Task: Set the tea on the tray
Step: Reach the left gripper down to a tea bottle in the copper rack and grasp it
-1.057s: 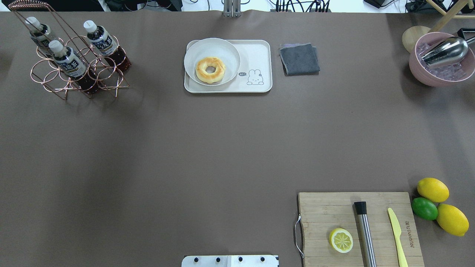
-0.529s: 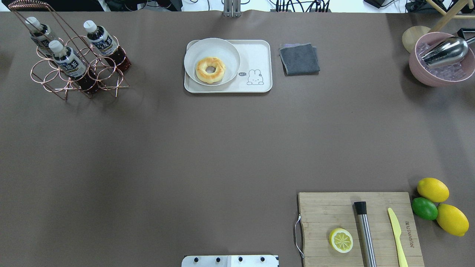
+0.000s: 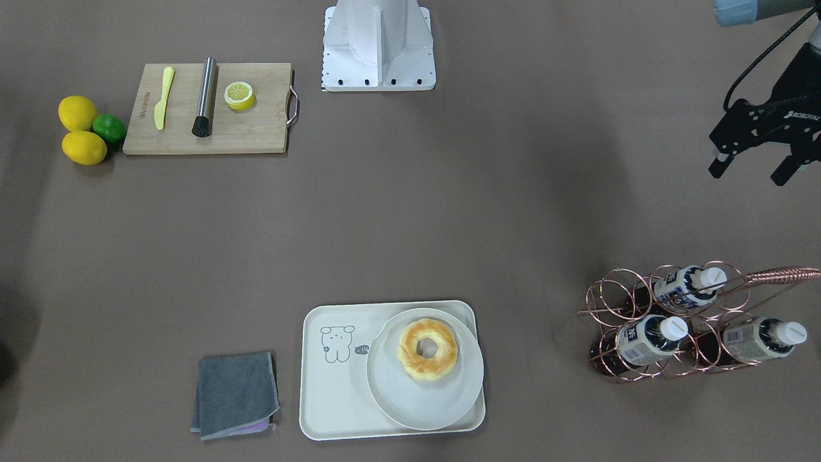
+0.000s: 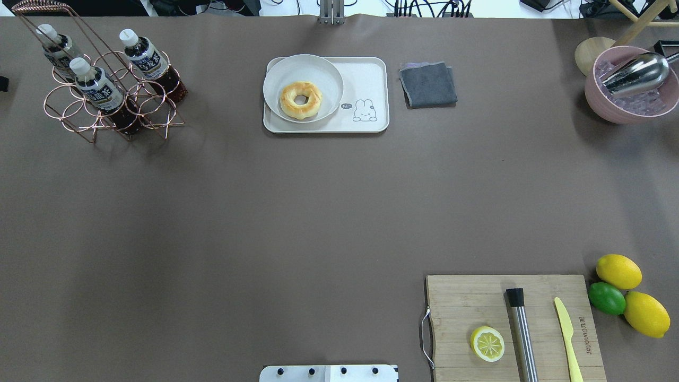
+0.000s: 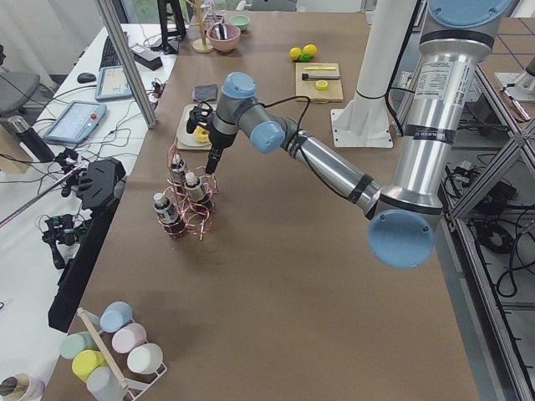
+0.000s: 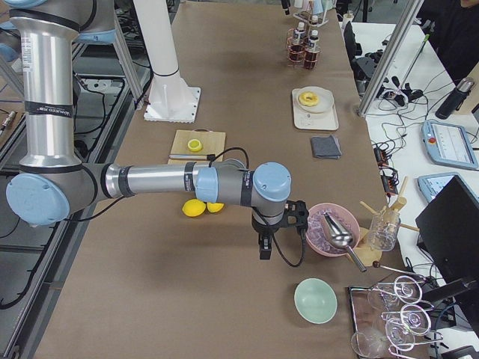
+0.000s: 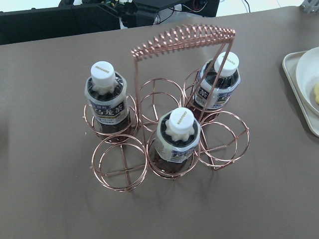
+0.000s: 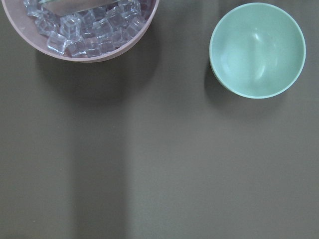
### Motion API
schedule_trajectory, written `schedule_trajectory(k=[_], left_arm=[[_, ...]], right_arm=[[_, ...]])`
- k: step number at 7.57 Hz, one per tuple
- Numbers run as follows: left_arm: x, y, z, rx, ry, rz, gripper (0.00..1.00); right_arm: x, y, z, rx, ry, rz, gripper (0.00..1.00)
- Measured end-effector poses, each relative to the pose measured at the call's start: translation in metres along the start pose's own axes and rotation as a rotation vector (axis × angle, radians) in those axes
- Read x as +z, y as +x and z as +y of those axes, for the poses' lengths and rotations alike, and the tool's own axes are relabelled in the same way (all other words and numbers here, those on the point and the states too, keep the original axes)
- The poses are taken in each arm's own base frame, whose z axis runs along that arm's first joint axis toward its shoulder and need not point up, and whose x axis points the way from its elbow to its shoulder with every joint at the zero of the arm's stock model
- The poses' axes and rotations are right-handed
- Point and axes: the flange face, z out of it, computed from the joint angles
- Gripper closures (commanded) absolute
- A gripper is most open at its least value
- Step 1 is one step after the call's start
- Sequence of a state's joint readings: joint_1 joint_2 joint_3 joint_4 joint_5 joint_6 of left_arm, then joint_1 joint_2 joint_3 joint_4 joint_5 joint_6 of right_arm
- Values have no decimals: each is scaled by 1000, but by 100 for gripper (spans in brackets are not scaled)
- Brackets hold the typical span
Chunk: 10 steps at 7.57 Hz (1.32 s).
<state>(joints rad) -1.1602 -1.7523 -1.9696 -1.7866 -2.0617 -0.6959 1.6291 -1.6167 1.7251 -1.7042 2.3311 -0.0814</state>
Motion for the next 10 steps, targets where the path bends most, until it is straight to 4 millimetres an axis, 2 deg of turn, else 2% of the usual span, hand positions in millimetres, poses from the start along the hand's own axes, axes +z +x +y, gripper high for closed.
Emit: schedule_trajectory(k=[2, 3, 10], left_arm=[[27, 4, -19, -6, -13, -21, 3], [39, 3, -25, -6, -19, -24, 10], [83, 8, -58, 2, -28, -26, 11]], right_arm=[[1, 1, 0, 2, -3, -1, 0], [1, 1, 0, 3, -4, -1, 0], [2, 2, 0, 3, -4, -1, 0]])
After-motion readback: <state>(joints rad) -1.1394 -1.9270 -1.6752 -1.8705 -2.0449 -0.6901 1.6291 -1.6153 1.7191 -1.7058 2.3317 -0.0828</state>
